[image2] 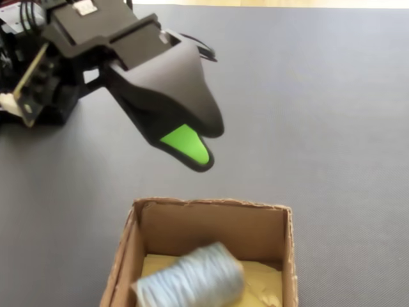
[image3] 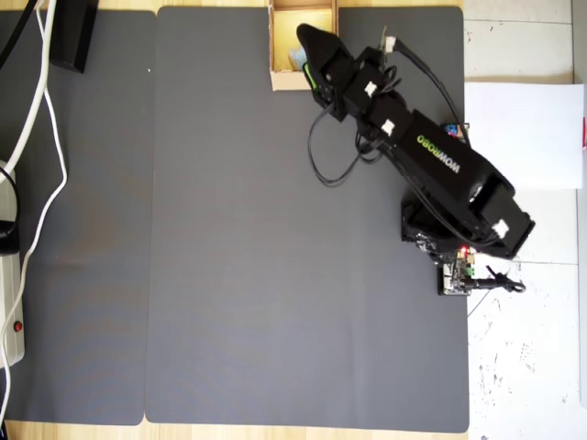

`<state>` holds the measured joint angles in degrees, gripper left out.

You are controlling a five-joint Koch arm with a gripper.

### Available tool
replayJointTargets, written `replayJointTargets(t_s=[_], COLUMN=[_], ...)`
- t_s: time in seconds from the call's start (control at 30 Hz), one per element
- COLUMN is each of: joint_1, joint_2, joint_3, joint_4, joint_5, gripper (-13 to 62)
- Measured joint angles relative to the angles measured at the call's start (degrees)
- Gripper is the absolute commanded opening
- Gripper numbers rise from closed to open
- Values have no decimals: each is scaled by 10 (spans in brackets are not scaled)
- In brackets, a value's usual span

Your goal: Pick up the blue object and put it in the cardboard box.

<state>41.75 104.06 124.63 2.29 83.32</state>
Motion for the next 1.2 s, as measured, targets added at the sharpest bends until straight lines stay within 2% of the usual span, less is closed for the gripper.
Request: replayJointTargets(t_s=[0.57, 0.83, 1.2], joint_1=[-246, -334, -369], joint_2=[223, 260, 262], joint_3=[257, 352, 472], joint_4=[-5, -8, -26], joint_5=[55, 76, 85], gripper=[336, 341, 347])
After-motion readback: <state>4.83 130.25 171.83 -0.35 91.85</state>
